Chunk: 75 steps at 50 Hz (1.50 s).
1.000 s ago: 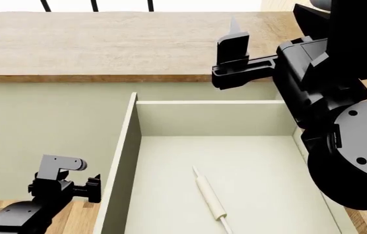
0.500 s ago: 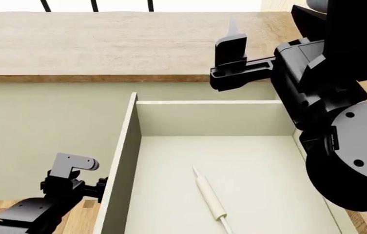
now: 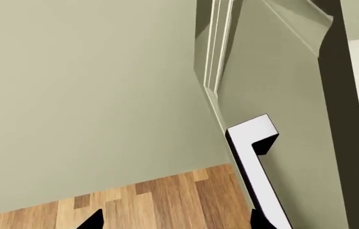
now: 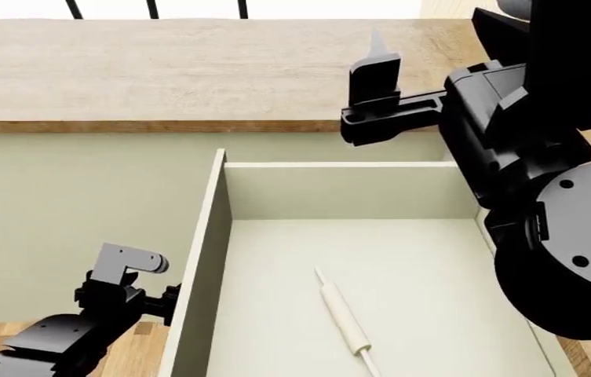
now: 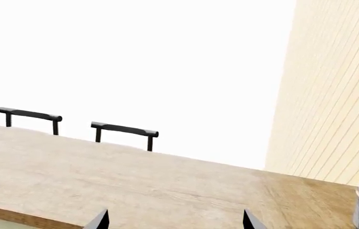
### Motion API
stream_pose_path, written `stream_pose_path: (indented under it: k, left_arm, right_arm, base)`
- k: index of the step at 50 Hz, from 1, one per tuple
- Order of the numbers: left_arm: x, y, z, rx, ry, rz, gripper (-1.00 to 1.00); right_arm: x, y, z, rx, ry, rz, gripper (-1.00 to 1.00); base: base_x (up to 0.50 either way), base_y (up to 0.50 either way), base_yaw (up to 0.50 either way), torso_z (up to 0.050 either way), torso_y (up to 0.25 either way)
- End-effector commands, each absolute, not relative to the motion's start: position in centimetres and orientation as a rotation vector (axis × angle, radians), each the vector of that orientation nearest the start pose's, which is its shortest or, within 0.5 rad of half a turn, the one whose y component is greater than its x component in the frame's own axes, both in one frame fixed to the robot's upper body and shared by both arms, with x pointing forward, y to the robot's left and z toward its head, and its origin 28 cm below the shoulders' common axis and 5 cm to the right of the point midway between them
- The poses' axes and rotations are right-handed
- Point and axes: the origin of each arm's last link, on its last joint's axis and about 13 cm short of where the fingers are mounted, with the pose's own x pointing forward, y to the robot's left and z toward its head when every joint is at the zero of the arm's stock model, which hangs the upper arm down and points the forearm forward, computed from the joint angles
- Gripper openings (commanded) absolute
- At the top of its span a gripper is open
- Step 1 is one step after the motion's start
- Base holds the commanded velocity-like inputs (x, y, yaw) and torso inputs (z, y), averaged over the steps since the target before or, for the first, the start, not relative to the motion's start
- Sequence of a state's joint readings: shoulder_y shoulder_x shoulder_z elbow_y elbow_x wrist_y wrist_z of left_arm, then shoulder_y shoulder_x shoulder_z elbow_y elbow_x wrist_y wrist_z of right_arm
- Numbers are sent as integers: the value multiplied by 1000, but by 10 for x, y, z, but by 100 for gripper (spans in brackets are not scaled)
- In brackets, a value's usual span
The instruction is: Close the left drawer.
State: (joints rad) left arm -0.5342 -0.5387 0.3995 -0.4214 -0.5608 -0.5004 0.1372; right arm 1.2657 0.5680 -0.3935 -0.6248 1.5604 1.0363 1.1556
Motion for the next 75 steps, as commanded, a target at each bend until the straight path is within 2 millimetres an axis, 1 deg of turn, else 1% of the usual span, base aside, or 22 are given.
stream_pose_path:
  k: [1,4,14,18,19,21,29,34,36,43,49,53,63,69,74,75]
  left_arm:
    - [295,305,42,20,525,-278,100]
    - [296,302,39,31,531,-301,100]
    - [295,300,39,50,543,-322,100]
    - [297,300,34,67,566,-325,100]
    - [299,298,29,80,579,-331,100]
    - [300,296,27,92,586,-333,100]
    - [309,282,30,86,581,-362,100]
    - [313,276,26,97,586,-378,100]
    - [314,271,30,93,581,-388,100]
    - [318,261,31,92,570,-410,100]
    - [320,248,38,76,547,-431,100]
    - [323,236,41,75,526,-456,100]
    - [324,212,40,75,525,-454,100]
    - [321,193,38,68,530,-464,100]
    - [317,170,38,54,529,-503,100]
    - [317,168,38,51,529,-505,100]
  right_arm:
    - [210,-80,320,-122,-256,137,100]
    - [210,-81,321,-122,-259,133,100]
    - [210,-83,324,-118,-268,124,100]
    - [210,-83,325,-118,-270,122,100]
    - [210,-83,325,-118,-270,121,100]
    - [210,-83,325,-118,-271,121,100]
    - [208,-84,327,-116,-274,114,100]
    - [207,-85,327,-115,-277,111,100]
    - [207,-85,327,-115,-277,111,100]
    - [207,-86,329,-116,-281,108,100]
    - [207,-85,328,-115,-281,110,100]
    - [206,-86,330,-112,-283,107,100]
    - [205,-88,331,-106,-287,102,100]
    - [204,-88,333,-102,-289,99,100]
    - [203,-90,335,-99,-296,94,100]
    - [203,-90,335,-99,-296,94,100]
  base:
    - [0,0,0,0,0]
    - [0,0,0,0,0]
    - [0,0,0,0,0]
    - [0,0,0,0,0]
    - [0,0,0,0,0]
    - [0,0,0,0,0]
    - [0,0,0,0,0]
    - [0,0,0,0,-3]
    - [0,0,0,0,0]
    - [0,0,0,0,0]
    - [0,0,0,0,0]
    - [0,0,0,0,0]
    - [0,0,0,0,0]
    - [0,0,0,0,0]
    - [0,0,0,0,0]
    - [0,0,0,0,0]
